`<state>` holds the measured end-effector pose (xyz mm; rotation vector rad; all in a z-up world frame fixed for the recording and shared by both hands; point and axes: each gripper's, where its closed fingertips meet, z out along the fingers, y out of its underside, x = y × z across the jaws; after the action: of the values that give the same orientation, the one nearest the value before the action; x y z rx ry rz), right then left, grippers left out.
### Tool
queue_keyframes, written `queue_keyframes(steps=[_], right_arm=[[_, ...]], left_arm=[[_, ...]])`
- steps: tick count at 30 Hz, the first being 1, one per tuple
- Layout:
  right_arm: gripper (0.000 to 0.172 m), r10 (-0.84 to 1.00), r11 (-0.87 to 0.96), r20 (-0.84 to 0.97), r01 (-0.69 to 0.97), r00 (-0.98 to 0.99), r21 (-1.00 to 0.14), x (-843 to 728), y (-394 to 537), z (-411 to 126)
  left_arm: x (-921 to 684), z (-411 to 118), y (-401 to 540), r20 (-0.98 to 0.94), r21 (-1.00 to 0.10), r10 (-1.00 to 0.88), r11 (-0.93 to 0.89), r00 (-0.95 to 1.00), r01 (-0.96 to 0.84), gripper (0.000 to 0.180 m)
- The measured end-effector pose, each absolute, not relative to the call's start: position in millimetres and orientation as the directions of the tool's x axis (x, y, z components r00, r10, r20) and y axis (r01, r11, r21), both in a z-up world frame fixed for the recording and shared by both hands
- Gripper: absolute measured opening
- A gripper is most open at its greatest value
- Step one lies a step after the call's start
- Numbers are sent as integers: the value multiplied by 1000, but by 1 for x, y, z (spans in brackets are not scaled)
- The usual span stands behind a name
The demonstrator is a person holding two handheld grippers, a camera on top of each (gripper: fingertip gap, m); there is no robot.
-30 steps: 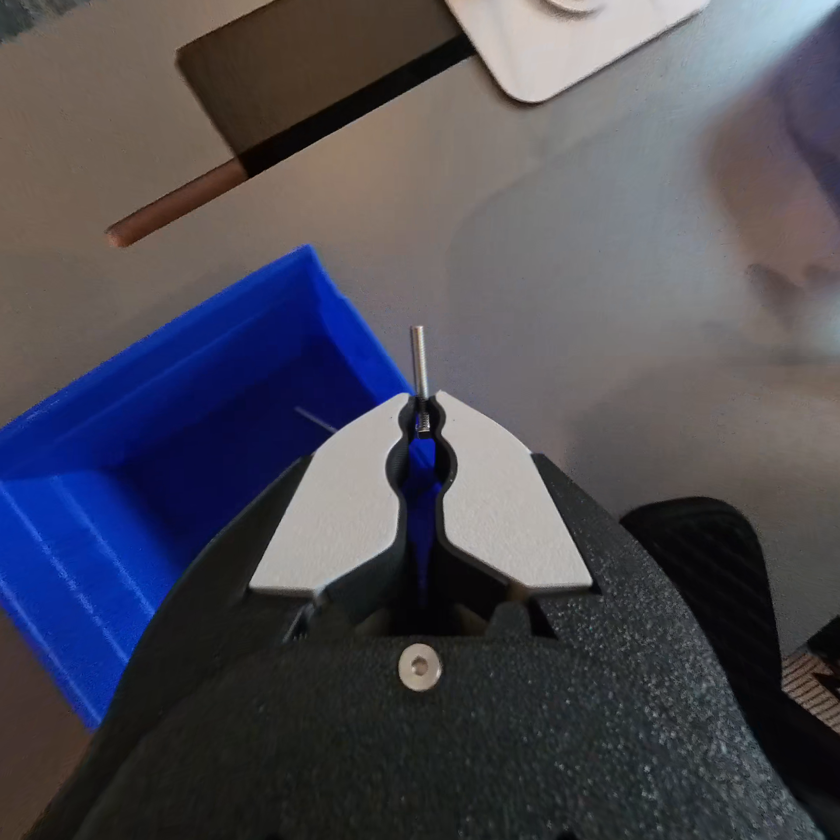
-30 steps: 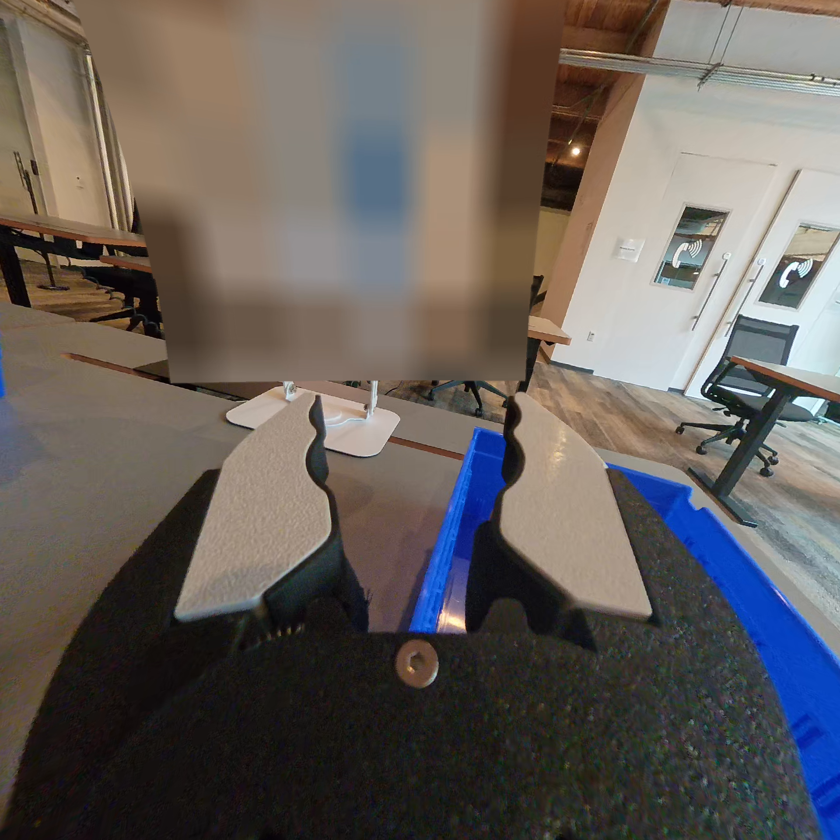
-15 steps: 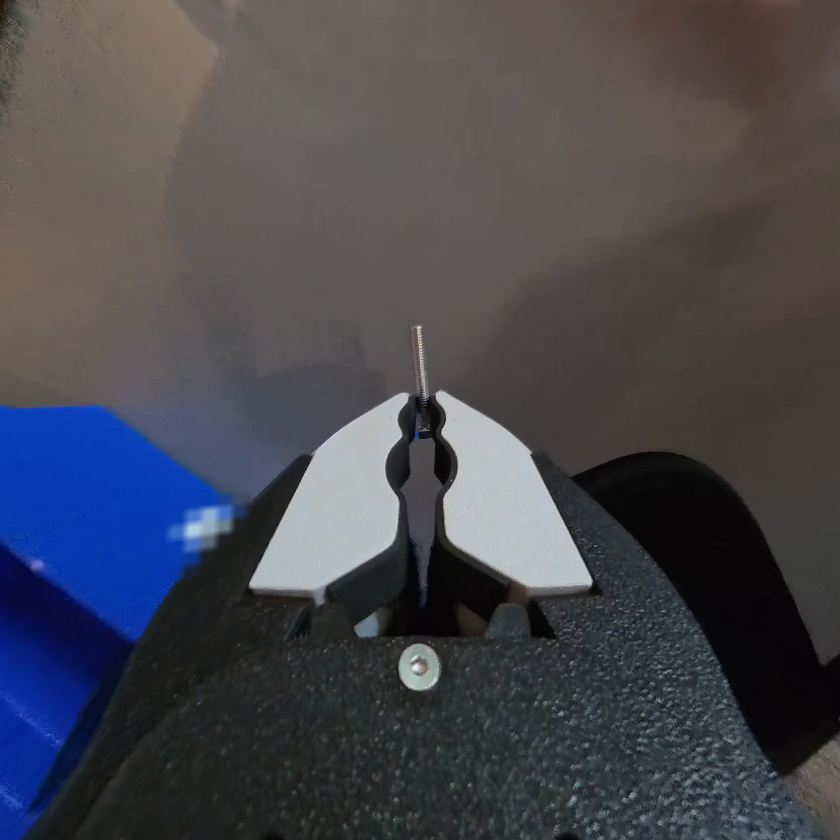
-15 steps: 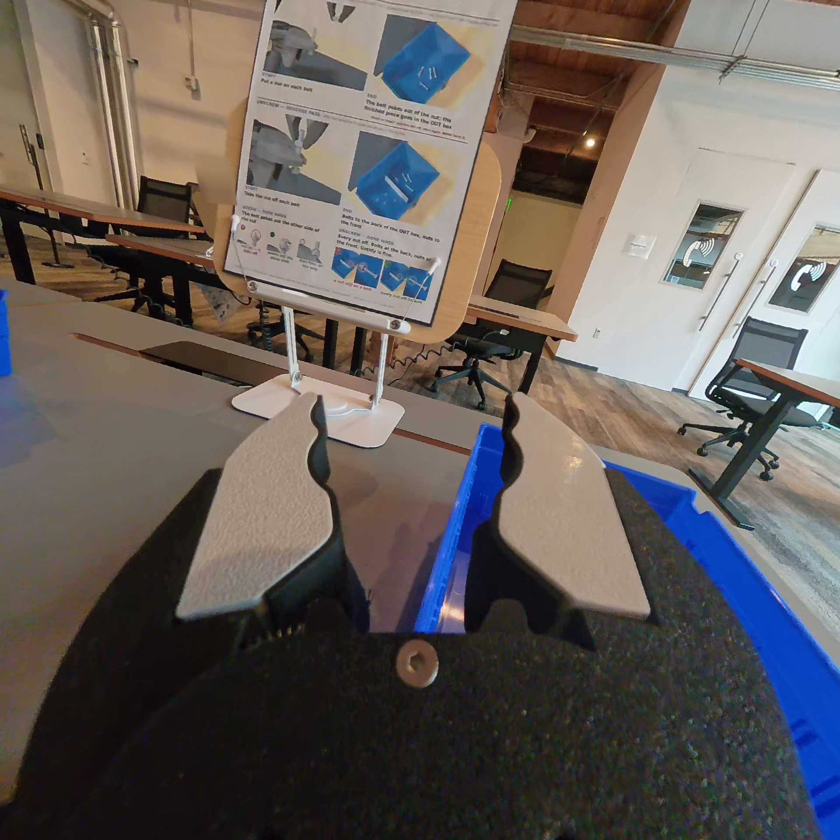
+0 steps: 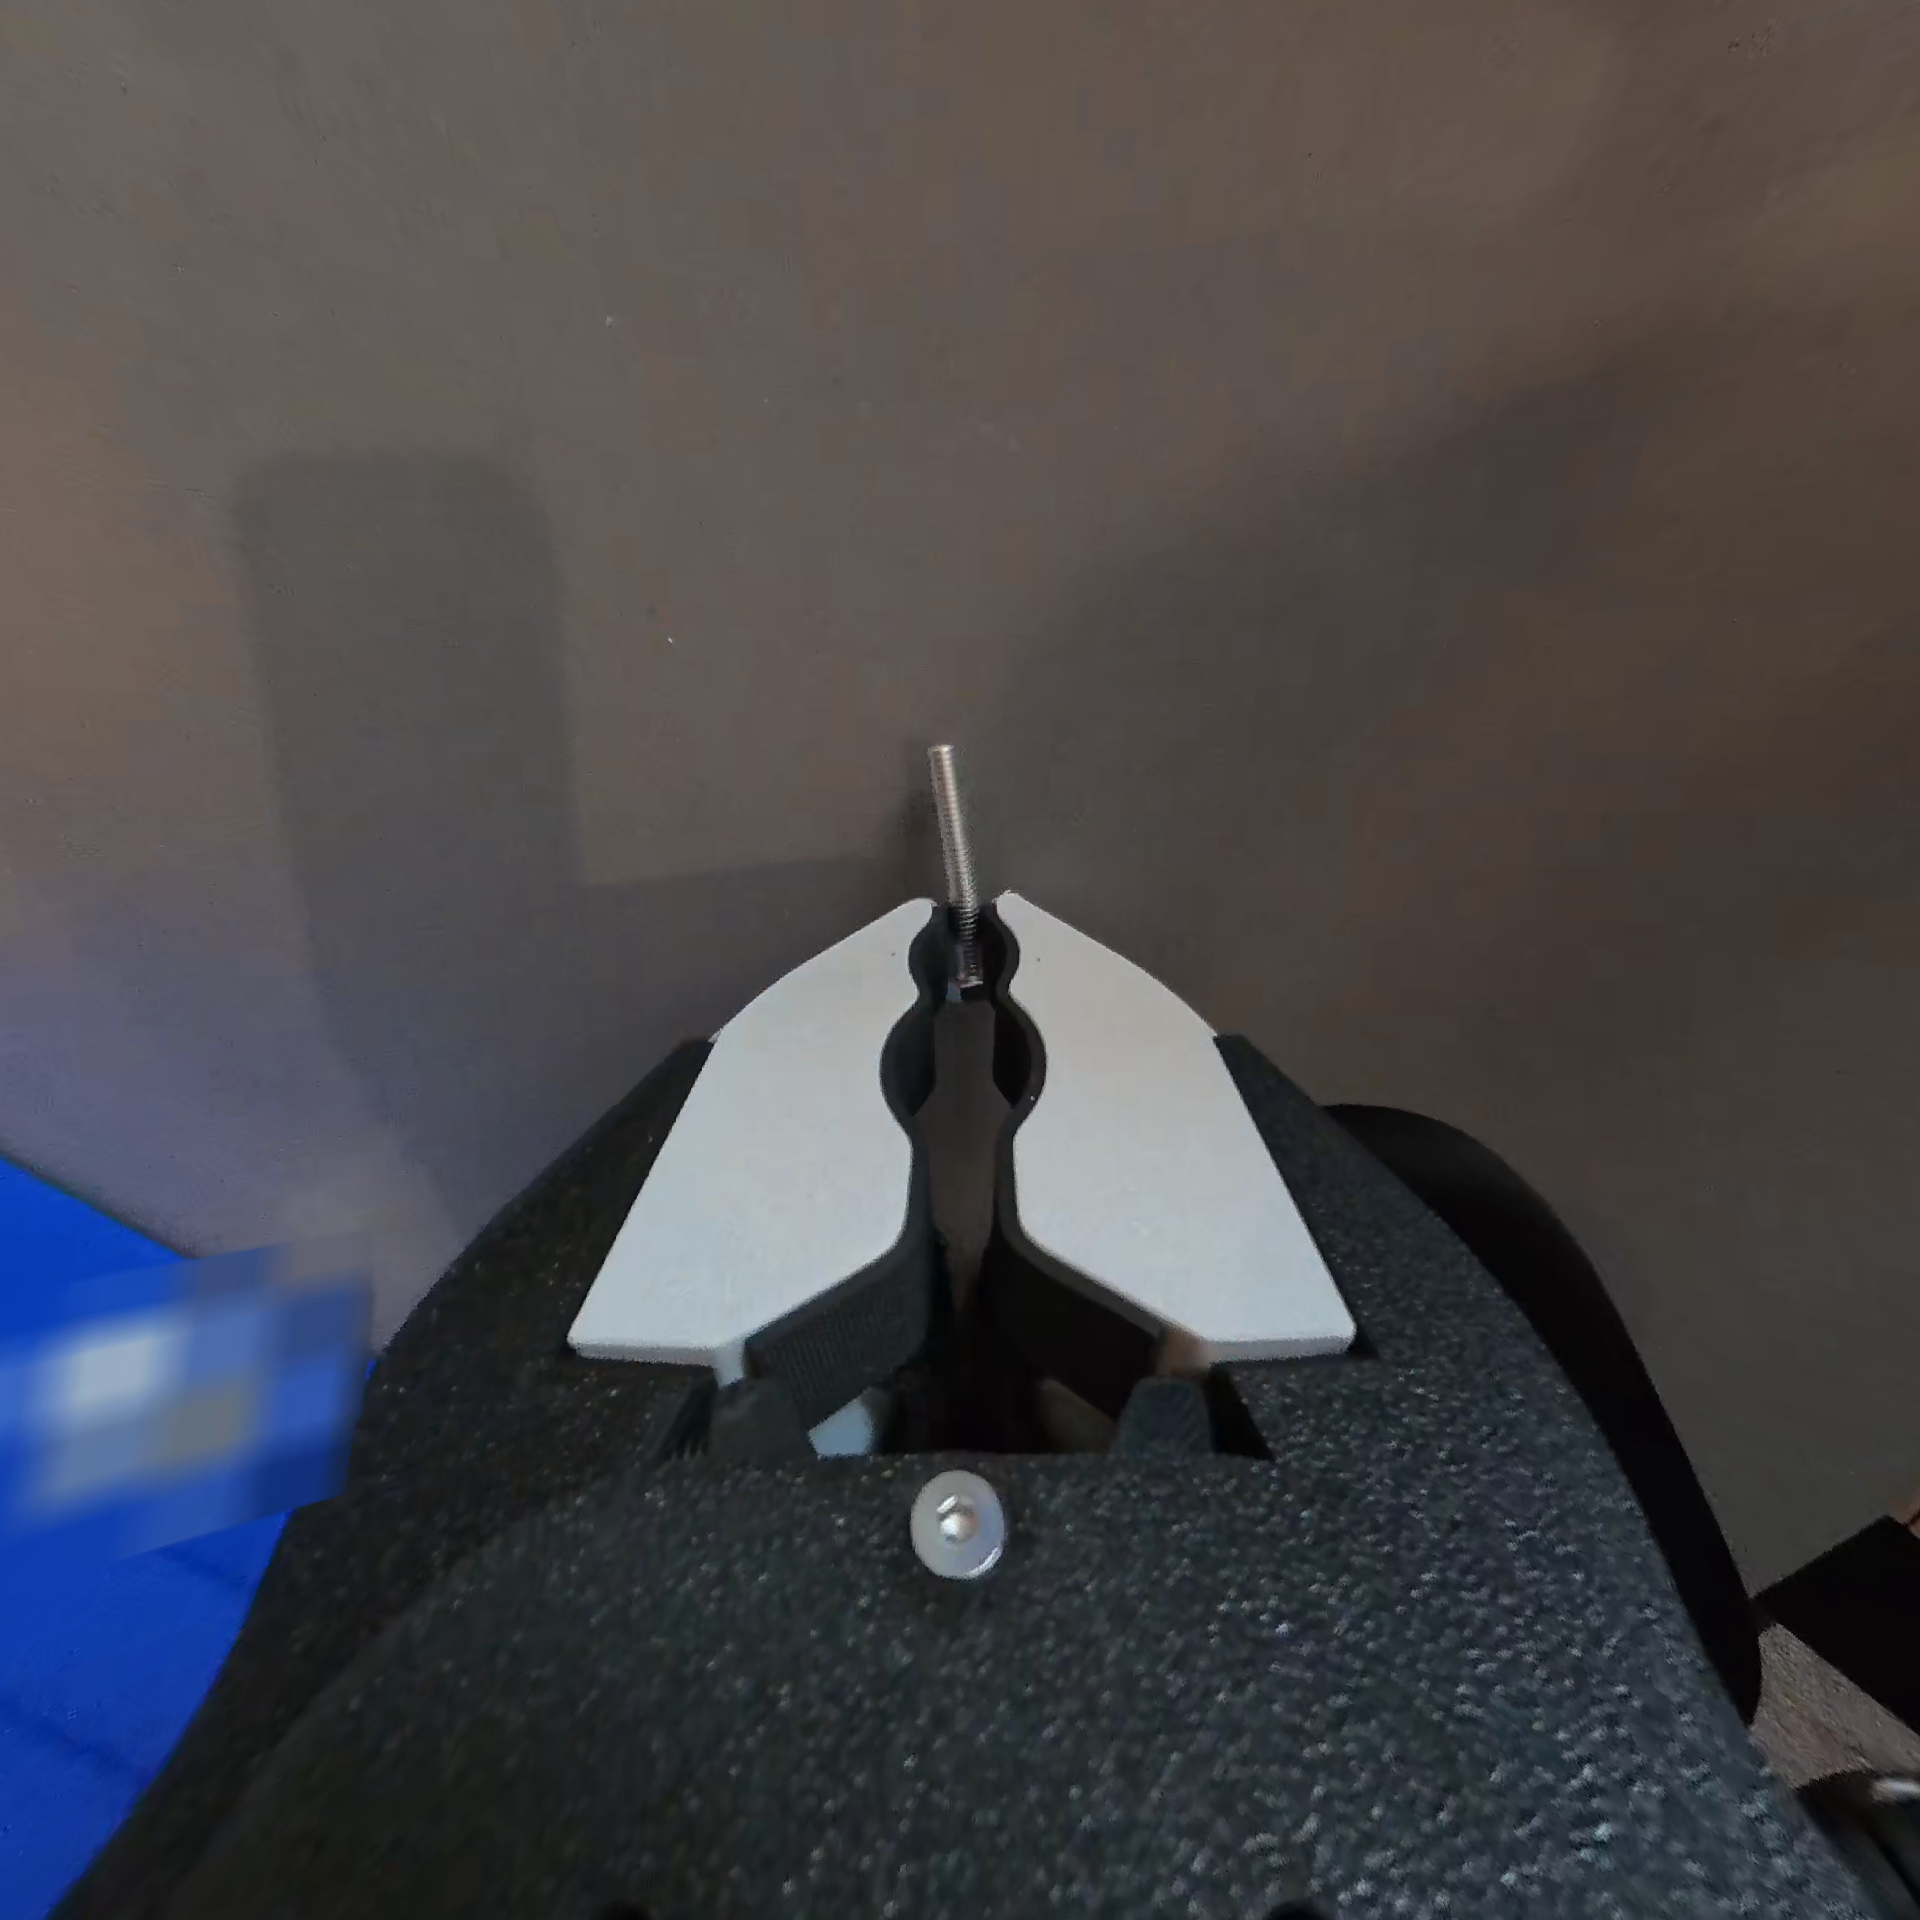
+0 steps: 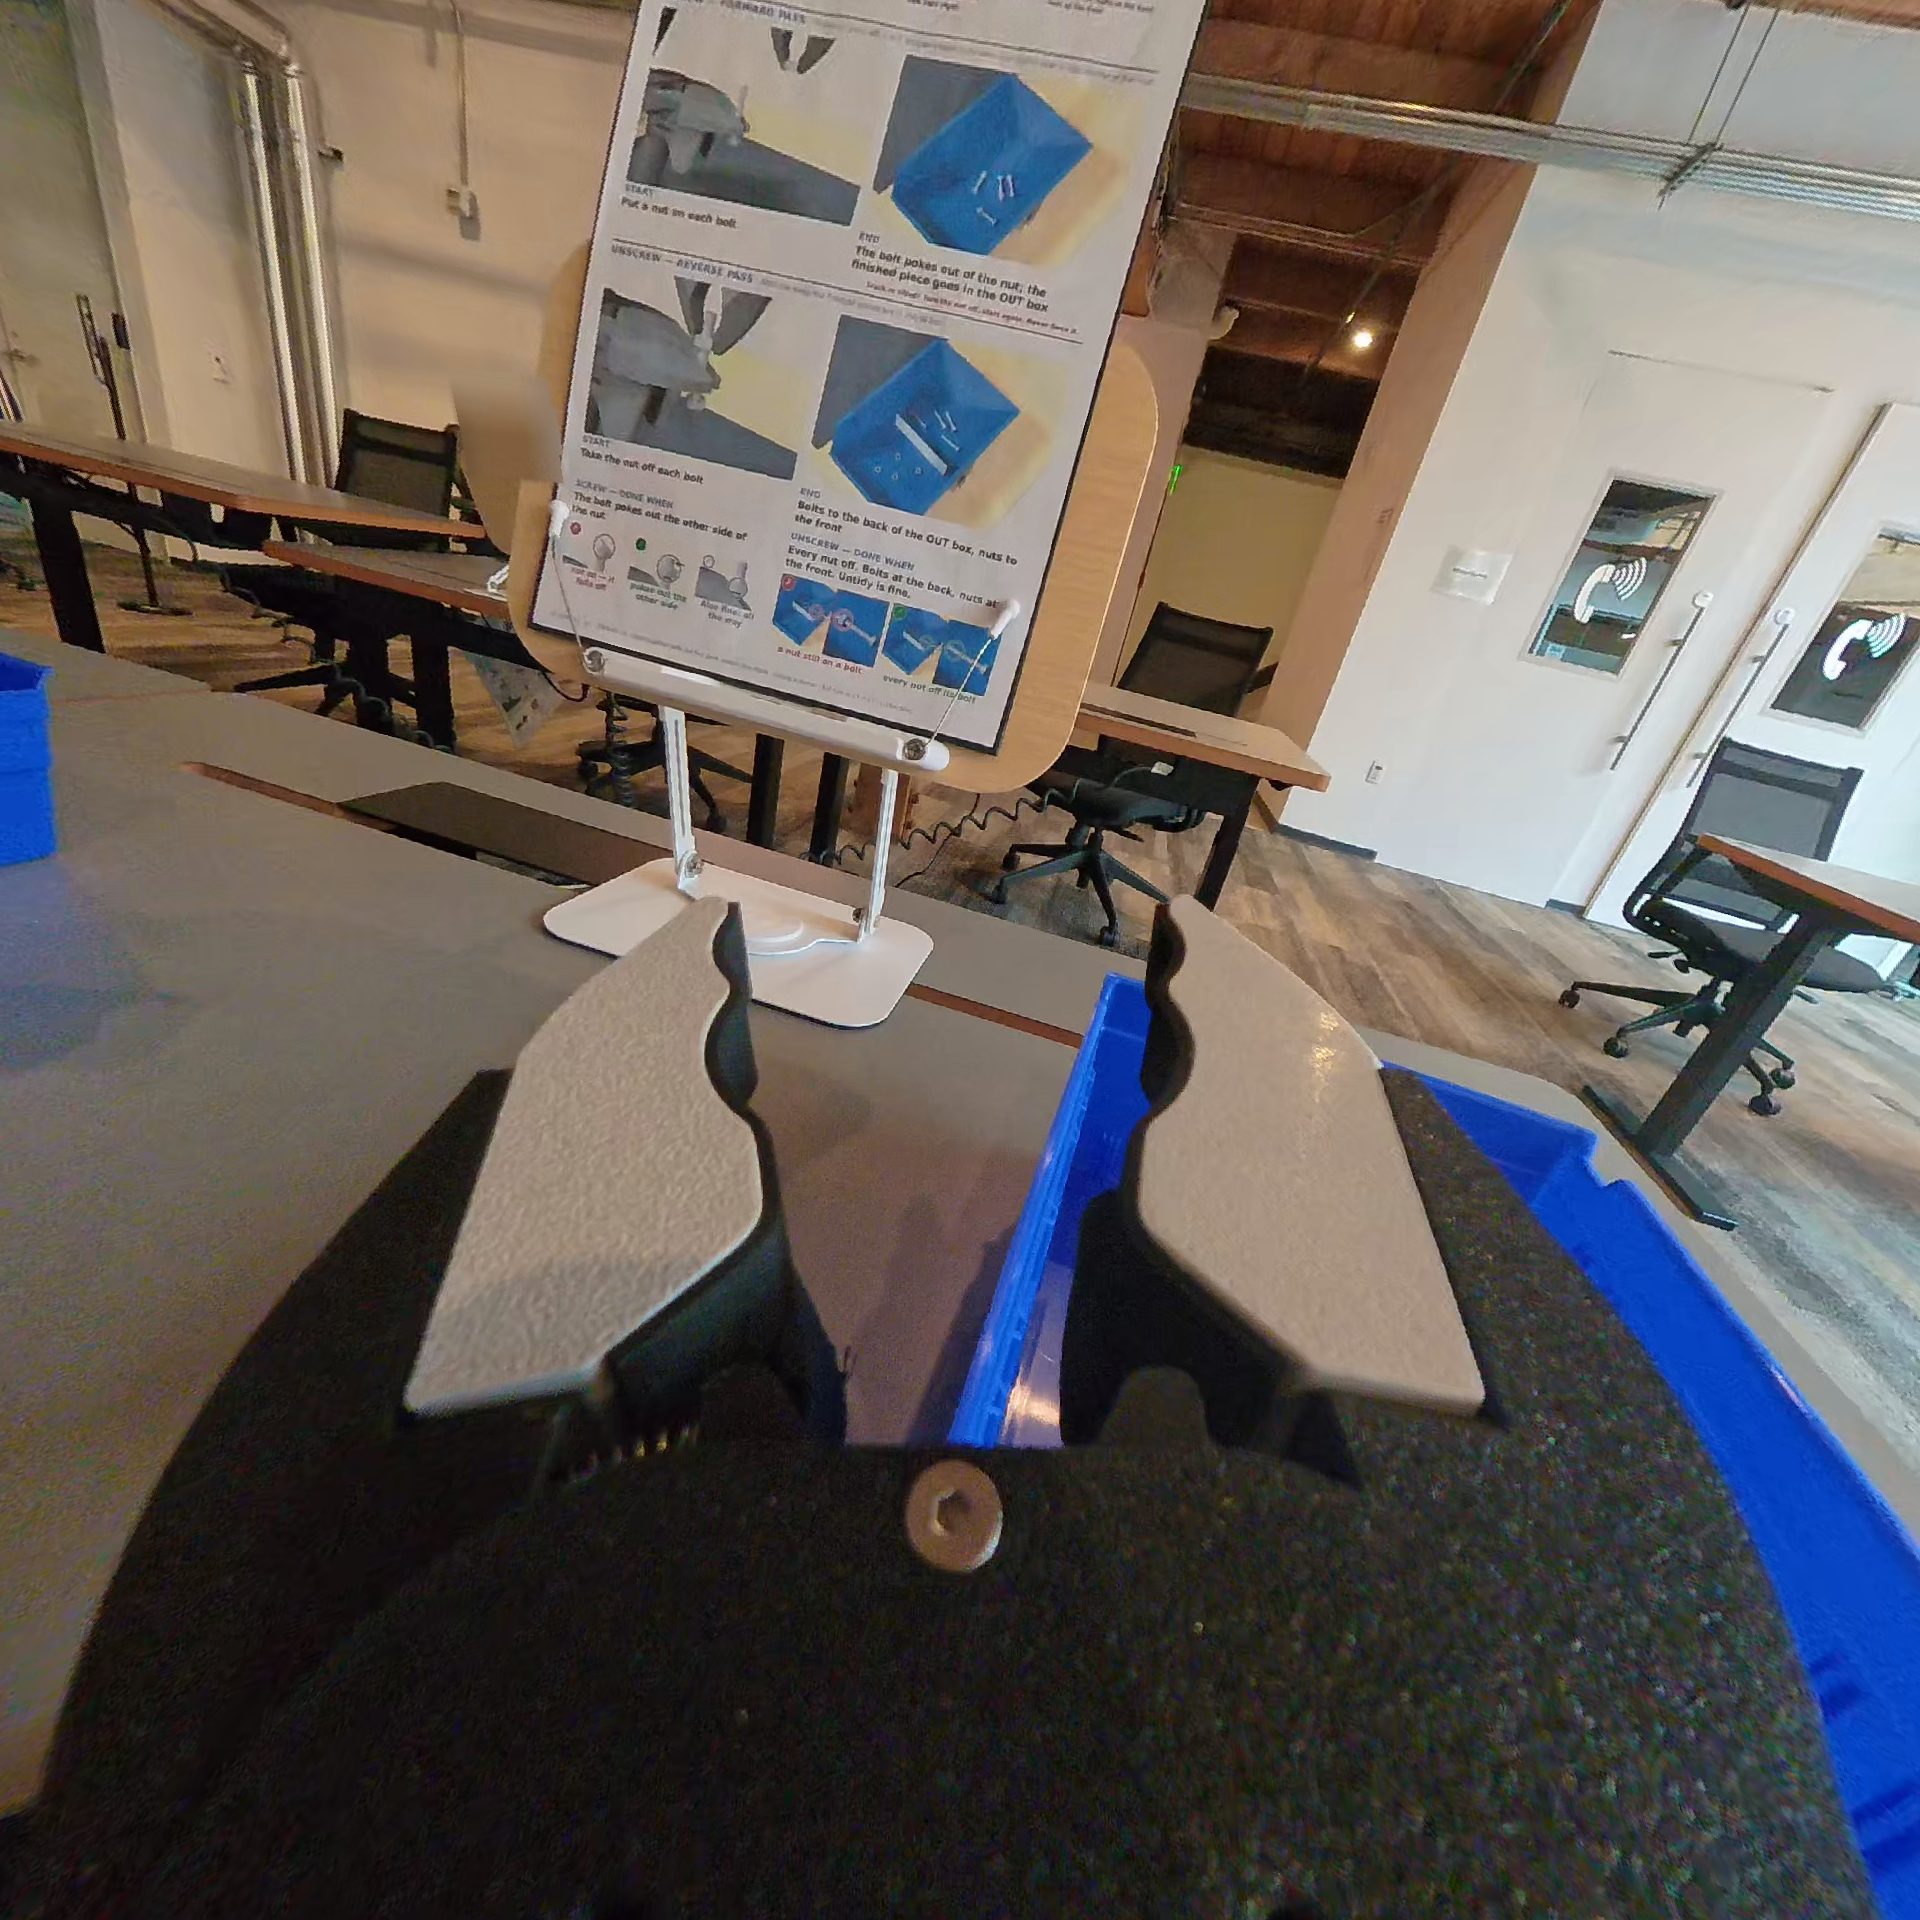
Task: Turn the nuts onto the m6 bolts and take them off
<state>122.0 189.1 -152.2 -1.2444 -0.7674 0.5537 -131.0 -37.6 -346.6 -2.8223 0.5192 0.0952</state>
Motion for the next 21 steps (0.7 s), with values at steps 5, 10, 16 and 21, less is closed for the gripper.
queue_keyframes(steps=[5,10,16,21], right_arm=[[74,742,247,215,39,636,-968,121,189,-153],[74,740,248,218,44,636,-968,121,190,-154],[74,745,245,226,57,628,-968,117,190,-158],[74,743,253,242,74,625,-965,114,189,-159]], left_arm=[[-132,-346,-39,-121,-263,-350,-891,929,-370,6],[-135,-343,-40,-132,-297,-340,-883,931,-364,16],[-137,-300,-57,-127,-412,-346,-834,930,-366,18],[-181,-229,-95,-141,-533,-264,-792,954,-297,20]])
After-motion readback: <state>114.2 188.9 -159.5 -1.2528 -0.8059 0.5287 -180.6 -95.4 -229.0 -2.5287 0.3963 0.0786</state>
